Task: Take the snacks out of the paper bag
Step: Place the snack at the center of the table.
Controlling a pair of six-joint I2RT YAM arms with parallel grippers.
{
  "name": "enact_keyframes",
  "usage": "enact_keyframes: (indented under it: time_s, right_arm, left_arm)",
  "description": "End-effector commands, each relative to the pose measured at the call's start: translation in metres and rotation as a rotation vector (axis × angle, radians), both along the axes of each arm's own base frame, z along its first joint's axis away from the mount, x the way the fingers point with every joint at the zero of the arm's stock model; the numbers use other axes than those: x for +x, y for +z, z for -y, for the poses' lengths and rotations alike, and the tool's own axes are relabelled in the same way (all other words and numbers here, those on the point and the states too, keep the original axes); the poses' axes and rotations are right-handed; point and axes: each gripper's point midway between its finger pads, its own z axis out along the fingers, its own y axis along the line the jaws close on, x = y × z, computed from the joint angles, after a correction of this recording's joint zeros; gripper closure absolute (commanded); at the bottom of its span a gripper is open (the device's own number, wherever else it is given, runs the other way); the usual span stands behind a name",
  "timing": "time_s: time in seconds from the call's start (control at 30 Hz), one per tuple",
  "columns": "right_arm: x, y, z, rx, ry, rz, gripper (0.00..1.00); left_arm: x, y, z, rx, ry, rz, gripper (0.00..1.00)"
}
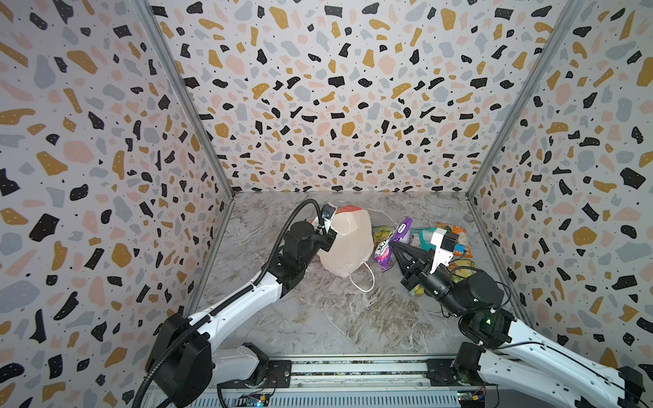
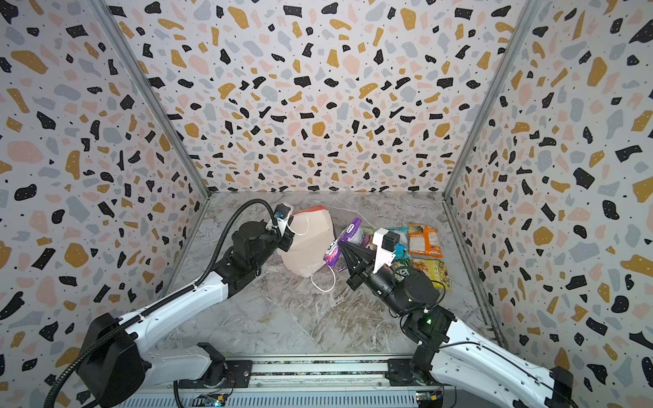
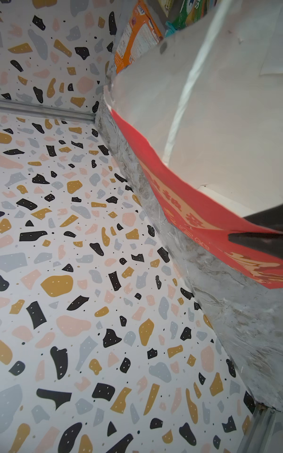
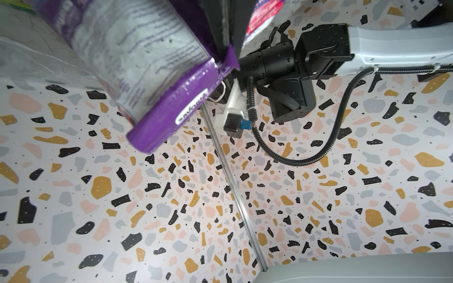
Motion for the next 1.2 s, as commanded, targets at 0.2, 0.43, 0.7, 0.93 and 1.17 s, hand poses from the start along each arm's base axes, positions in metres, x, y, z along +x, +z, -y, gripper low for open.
enact_keyframes:
  time_s: [0.2, 0.43, 0.7, 0.93, 1.17]
  right_arm:
    - [0.014, -0.025, 0.028, 0.097, -0.126, -0.217, 1.0]
    - [0.014, -0.051, 0.032, 0.102, -0.161, -0.331, 1.0]
    - [0.029, -0.123, 0.033, 0.065, -0.281, -0.543, 1.0]
    - [0.037, -0.173, 0.023, 0.064, -0.351, -0.738, 1.0]
    - [0.041, -0.192, 0.009, 0.061, -0.372, -0.829, 1.0]
  left_arm:
    - [-0.021, 0.033, 0.016, 0.076, -0.16, 0.109, 1.0]
    - [-0.012, 0.004, 0.016, 0.328, -0.262, 0.057, 1.0]
    - [0.006, -0.023, 0.0, 0.409, -0.447, -0.096, 1.0]
    - [0.003, -0.034, 0.011, 0.487, -0.591, -0.118, 1.0]
    - [-0.013, -0.039, 0.015, 0.509, -0.713, -0.236, 1.0]
